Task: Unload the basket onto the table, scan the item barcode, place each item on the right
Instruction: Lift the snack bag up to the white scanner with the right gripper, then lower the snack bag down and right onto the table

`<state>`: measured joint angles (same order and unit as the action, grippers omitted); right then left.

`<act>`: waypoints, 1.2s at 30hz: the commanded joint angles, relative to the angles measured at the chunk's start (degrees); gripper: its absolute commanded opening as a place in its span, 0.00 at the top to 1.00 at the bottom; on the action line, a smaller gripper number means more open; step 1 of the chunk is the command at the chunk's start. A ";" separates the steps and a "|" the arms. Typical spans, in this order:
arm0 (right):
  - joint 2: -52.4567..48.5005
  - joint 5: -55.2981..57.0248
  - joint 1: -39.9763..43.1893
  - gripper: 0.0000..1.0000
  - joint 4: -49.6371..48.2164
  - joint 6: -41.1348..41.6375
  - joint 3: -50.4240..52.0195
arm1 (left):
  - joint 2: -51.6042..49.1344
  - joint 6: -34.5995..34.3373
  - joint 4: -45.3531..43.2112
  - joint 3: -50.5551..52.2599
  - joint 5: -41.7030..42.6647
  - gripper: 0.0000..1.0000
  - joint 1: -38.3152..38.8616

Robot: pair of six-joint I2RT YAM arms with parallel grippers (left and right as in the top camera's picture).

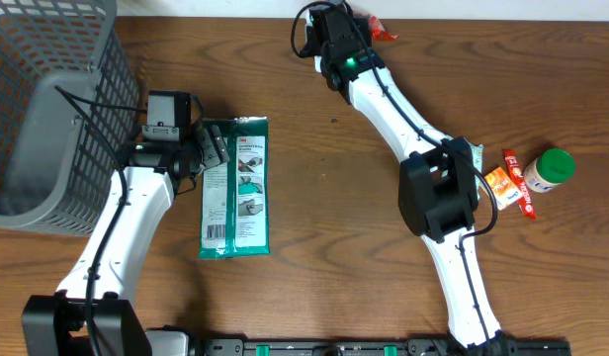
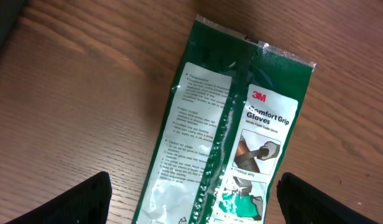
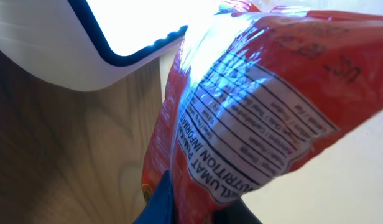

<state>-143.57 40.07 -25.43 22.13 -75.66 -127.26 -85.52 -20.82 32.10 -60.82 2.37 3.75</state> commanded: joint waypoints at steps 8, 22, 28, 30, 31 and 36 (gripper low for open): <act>-0.07 3.34 -0.55 0.99 -0.98 0.98 0.37 | -0.61 -0.28 -0.07 0.72 -0.94 0.14 -0.20; 8.46 -13.29 0.20 0.99 8.37 29.73 0.07 | -0.61 -0.28 -0.04 0.72 -0.94 0.14 -0.20; 20.09 -24.81 2.82 0.99 24.87 48.92 0.07 | -0.61 -0.26 -0.04 0.72 -0.94 0.14 -0.20; 23.87 -28.02 4.28 0.99 31.67 54.42 0.07 | -0.61 -0.26 -0.02 0.72 -0.94 0.14 -0.20; 25.57 -30.32 5.20 0.99 35.50 56.22 0.07 | -0.61 -0.26 -0.04 0.72 -0.94 0.14 -0.20; 30.69 -47.45 11.21 0.99 50.95 58.97 0.09 | -0.61 -0.28 -0.02 0.72 -0.94 0.14 -0.20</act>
<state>-114.41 7.51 -17.98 68.51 -23.49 -126.85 -85.52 -20.82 32.12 -60.82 2.39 3.75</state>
